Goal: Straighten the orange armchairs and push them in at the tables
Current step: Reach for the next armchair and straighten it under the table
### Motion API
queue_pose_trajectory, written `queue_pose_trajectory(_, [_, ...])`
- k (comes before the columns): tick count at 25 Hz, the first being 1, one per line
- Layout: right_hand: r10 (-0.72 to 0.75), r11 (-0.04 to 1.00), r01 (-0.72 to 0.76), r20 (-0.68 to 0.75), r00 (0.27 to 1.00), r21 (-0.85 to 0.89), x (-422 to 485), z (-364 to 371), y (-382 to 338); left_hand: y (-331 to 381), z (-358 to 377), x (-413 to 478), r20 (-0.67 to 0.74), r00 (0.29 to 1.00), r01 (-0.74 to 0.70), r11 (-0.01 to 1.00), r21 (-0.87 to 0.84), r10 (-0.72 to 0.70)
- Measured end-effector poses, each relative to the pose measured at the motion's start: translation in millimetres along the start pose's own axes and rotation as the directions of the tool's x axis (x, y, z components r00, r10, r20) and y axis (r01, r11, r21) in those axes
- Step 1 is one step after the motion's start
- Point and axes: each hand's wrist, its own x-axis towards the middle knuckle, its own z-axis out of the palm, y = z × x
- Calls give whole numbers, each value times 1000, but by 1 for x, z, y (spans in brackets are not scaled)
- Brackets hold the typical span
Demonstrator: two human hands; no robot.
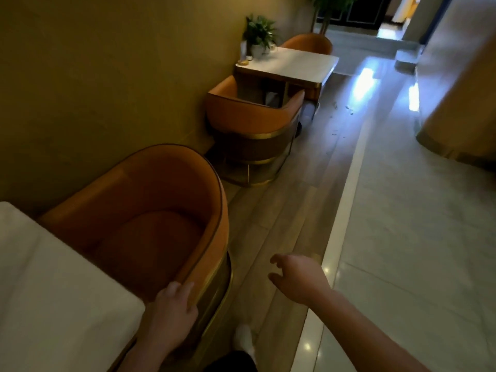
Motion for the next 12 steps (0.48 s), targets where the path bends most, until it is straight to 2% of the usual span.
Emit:
queue_pose_trajectory(7, [-87, 992, 95, 96, 992, -88, 215, -60, 42, 37, -34, 209, 13, 986, 164, 981, -105, -164])
queue_pose_trajectory(12, [-195, 977, 206, 148, 969, -60, 349, -106, 42, 45, -74, 310, 8, 961, 275, 948, -163, -277])
